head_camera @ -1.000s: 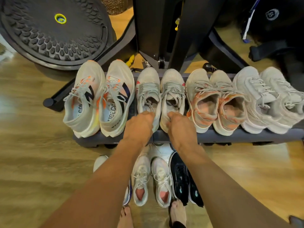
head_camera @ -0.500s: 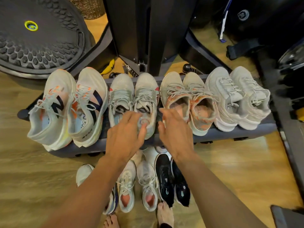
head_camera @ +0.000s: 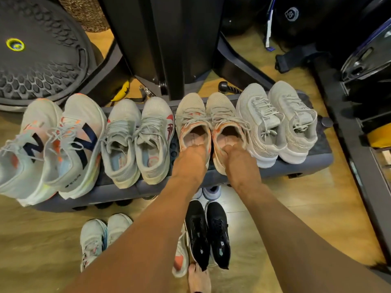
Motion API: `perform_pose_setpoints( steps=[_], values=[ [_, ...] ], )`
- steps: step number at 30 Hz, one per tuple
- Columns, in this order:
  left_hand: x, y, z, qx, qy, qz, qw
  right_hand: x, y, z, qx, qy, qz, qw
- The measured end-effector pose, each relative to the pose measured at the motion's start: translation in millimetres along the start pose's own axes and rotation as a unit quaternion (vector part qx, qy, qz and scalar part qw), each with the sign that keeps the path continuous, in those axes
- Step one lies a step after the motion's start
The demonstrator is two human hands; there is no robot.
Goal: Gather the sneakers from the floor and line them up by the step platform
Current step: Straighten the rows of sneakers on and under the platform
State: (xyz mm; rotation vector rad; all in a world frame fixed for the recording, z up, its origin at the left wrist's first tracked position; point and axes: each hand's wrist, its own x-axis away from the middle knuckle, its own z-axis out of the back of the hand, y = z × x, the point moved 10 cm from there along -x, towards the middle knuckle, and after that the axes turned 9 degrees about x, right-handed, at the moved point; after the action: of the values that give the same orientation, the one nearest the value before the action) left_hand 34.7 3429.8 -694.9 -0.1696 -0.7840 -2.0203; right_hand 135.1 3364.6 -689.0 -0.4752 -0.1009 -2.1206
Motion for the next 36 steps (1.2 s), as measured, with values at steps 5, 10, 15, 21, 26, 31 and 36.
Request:
perform_pose_setpoints(
  steps=[5,10,15,21,26,31,36],
  values=[
    [4.4,0.7,-2.0,0.026,0.047,-0.007,0.999,-2.9,-6.9,23.7,0.042,0.066,0.039,0.996],
    [5.1,-1.5,-14.2,-0.002,0.025,0.015,1.0,-7.0,-3.4,7.5,0.04,0.03,0.04,0.998],
    [5.9,-7.9,-19.4,0.03,0.009,0.042,0.999,-7.7,-5.8,5.5,0.06,0.031,0.043,0.997],
    [19.0,-0.7,-17.7,0.033,-0.038,0.044,0.998,-6.7,3.6,-4.8,0.015,-0.018,-0.014,1.0],
    [43.1,40.9,8.0,0.046,0.127,-0.05,0.99,-7.1,3.8,5.3,-0.055,-0.004,0.049,0.997],
    [39.7,109.8,-18.6,0.16,0.141,-0.118,0.97,15.5,82.6,61.5,-0.244,0.181,0.053,0.951],
    [1.7,162.7,-67.4,0.124,0.103,-0.068,0.984,-12.7,191.6,71.7,-0.089,0.141,-0.041,0.985]
  ],
)
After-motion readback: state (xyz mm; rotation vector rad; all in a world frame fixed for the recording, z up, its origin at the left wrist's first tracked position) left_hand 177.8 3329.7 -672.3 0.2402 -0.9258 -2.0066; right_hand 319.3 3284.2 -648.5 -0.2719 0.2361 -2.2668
